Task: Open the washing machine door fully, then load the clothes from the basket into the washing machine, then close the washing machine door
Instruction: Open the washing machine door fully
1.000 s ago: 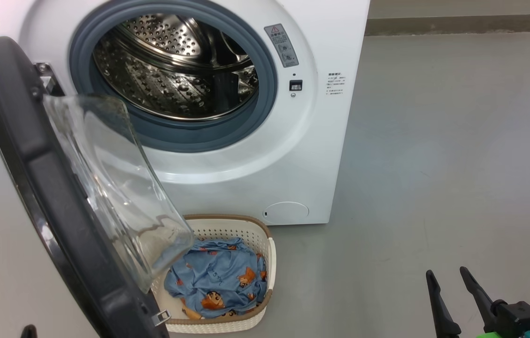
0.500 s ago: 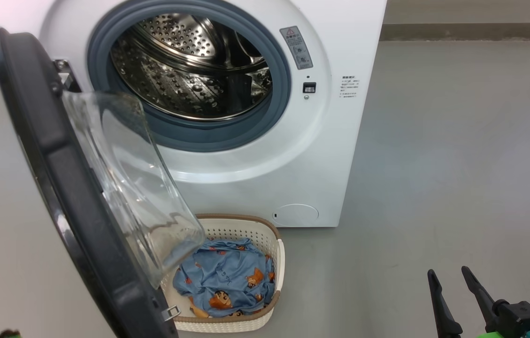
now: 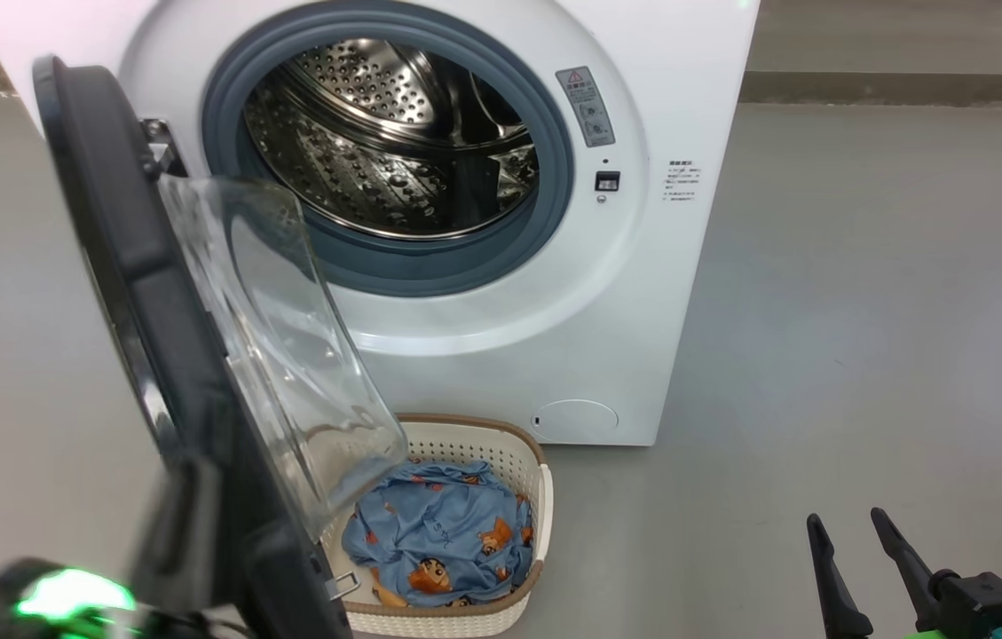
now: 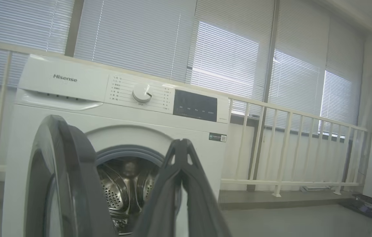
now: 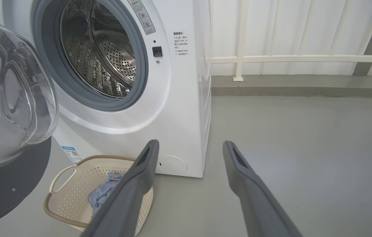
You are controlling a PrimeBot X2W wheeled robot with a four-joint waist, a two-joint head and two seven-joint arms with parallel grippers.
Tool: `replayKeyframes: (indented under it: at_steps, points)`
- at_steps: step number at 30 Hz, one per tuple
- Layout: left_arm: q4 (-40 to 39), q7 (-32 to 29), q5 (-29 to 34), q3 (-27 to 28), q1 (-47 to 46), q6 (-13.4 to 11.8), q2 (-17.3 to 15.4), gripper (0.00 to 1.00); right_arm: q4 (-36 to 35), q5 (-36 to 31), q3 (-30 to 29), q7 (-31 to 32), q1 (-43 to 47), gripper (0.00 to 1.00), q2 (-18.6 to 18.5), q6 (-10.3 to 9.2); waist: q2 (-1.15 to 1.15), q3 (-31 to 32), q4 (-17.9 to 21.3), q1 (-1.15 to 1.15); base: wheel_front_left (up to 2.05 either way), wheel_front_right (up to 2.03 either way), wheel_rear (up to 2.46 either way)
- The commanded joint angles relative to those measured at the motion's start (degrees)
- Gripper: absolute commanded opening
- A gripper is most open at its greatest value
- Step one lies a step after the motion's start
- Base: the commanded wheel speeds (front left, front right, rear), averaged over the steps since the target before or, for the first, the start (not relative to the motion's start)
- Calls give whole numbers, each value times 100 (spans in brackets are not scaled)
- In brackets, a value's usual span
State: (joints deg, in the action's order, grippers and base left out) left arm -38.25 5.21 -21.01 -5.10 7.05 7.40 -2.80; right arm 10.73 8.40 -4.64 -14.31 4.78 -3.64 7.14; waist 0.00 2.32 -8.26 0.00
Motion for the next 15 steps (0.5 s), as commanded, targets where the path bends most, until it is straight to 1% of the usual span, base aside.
replayKeyframes:
  at_steps: [1, 4, 8, 12, 15]
  points:
    - [-46, -172, -73, -64, -15, 9, -49, 0, -108, -12, 137, -69, -113, 100, -77, 35, 0, 20, -32, 0, 0, 0, 0]
    - [195, -372, -190, -438, 167, -31, -39, 0, -101, -1, 156, -69, -117, 100, -83, 35, 0, 23, -57, 0, 0, 0, 0]
    - [708, -519, -472, -747, 358, -88, -28, 0, -104, 8, 167, -69, -103, 100, -94, 35, 0, 12, -96, 0, 0, 0, 0]
    - [1241, -585, -681, -927, 448, -109, -23, 0, -108, 7, 178, -69, -89, 100, -96, 35, 0, -7, -117, 0, 0, 0, 0]
    - [1627, -555, -673, -973, 435, -160, -21, 0, -110, -6, 196, -69, -88, 100, -87, 35, 0, -32, -124, 0, 0, 0, 0]
